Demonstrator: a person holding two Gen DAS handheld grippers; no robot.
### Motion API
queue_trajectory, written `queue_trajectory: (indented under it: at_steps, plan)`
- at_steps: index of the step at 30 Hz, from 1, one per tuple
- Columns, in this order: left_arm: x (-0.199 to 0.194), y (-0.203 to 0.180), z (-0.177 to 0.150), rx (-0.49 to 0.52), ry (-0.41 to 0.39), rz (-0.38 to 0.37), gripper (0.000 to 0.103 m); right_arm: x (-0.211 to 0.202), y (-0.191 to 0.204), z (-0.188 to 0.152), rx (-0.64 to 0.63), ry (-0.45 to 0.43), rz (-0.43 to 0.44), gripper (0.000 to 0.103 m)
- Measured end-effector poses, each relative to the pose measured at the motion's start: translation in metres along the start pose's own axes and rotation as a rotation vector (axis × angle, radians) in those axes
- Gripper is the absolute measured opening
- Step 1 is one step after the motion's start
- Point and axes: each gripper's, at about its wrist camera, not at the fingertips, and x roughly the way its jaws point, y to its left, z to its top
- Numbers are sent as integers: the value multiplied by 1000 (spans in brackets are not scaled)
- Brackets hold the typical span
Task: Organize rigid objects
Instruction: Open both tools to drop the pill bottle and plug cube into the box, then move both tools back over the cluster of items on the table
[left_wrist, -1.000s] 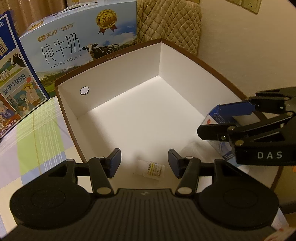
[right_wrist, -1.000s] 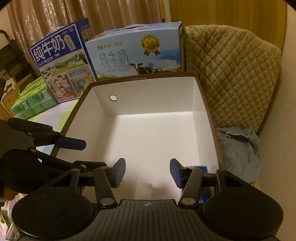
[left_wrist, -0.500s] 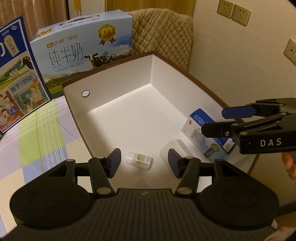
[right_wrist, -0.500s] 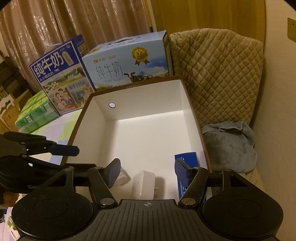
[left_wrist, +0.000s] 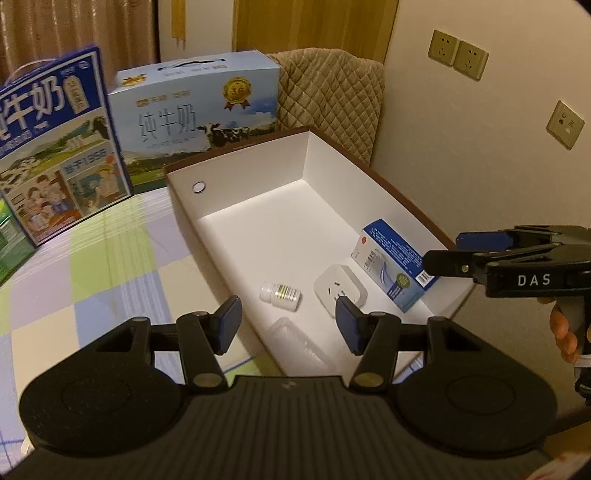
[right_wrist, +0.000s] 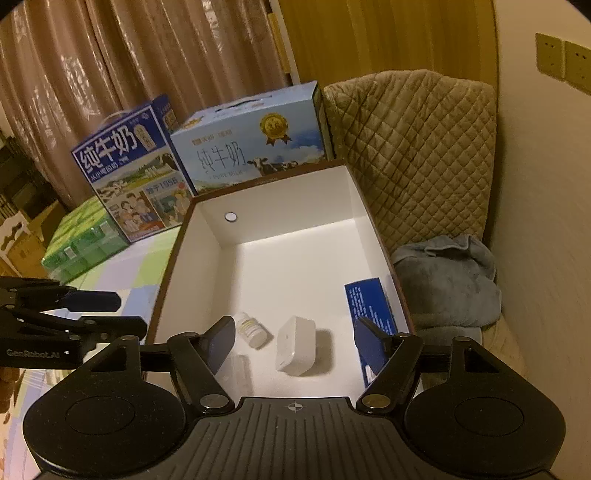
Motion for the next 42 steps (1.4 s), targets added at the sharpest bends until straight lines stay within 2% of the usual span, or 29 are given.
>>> queue_trajectory:
  at_steps: [12, 23, 42]
  plan:
    - [-66, 13, -44, -64, -48, 26, 52, -44, 32, -28, -6, -47, -5, 69]
    - [-115, 38, -89, -120, -55, 64, 52, -69, 66, -55, -7, -56, 22, 69]
    - [-171, 83, -159, -267, -38, 153, 52, -53, 135, -97, -73, 47, 147, 69]
